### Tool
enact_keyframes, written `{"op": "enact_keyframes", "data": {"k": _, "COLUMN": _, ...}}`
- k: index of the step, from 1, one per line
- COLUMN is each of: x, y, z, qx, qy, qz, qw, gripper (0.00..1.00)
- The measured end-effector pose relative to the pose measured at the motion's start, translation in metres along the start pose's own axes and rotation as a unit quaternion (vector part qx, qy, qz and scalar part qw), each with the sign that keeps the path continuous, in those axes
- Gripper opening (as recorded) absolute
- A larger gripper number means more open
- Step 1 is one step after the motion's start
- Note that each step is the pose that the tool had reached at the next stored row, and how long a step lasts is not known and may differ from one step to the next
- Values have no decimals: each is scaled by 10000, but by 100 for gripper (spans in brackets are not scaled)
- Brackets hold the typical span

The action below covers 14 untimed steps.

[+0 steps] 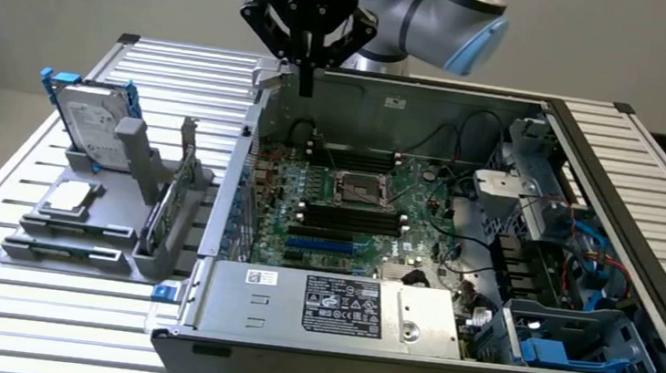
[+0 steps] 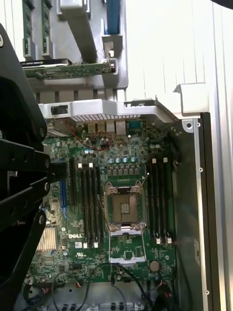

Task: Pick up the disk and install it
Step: 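Reach for the disk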

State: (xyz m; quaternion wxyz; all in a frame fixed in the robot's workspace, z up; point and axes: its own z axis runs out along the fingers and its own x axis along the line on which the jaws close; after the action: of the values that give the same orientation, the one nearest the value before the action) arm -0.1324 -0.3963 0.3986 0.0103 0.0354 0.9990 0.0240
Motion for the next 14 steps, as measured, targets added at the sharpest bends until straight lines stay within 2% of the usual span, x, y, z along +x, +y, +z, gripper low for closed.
{"op": "enact_keyframes", "data": {"k": 14, "x": 653, "y": 185, "z": 22, "qx": 11, "qy": -1, "qz": 0, "qw": 10000, "gripper": 11}}
